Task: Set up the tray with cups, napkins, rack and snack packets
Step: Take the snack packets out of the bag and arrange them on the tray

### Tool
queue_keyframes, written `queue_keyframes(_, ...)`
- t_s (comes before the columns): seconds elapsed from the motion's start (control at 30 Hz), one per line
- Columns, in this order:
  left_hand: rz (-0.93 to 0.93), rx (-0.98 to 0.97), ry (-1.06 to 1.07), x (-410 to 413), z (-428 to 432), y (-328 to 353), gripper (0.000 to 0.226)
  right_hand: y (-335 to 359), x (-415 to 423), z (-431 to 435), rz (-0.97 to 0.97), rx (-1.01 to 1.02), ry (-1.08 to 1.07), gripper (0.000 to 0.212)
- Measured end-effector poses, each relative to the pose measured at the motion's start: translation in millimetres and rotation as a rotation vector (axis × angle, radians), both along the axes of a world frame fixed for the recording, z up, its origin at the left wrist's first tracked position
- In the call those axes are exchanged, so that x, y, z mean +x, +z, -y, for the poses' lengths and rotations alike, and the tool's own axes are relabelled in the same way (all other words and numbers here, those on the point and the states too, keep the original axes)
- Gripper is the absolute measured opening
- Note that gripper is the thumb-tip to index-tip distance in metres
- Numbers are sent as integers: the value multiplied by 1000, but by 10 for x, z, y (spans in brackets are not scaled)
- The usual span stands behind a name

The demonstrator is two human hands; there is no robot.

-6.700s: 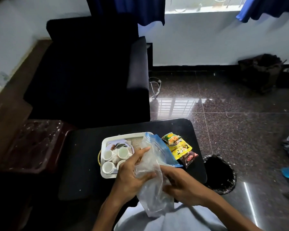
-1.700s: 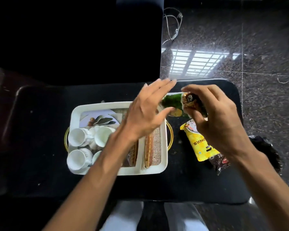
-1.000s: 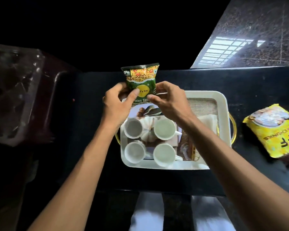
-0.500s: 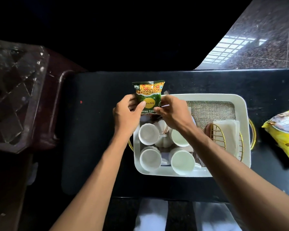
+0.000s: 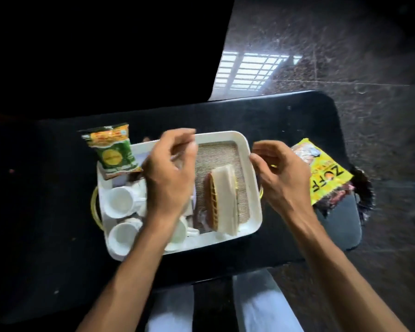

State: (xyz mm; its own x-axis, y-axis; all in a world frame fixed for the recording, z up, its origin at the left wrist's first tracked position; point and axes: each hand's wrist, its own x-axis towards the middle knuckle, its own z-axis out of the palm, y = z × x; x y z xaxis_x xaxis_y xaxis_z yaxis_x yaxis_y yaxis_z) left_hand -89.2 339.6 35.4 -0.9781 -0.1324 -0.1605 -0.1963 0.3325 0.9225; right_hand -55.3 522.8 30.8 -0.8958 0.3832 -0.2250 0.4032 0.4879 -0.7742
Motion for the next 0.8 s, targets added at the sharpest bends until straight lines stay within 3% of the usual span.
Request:
queue_keyframes(0.23,245,46,-486,350,-1523,-122,35,-146,604,-1208,137,137,-416,32)
queue_keyframes(0.4,298,-134,-609,452,-1913,-404,43,-392,830,-1401,207,-86,-653,44)
queue_keyframes(0.53,340,-166,-605,440,-1960,-527,43,-596,842,-1375,297,-223,-659,56)
queue_keyframes(0.67,357,-149,-569,398,-1953,-574,38,-685,769,-1324,308,-198,-615,66)
queue_keyframes(0.8,355,-155,-569,315,-1912,-550,36,-614,641,-1283,231,-145,-529,53)
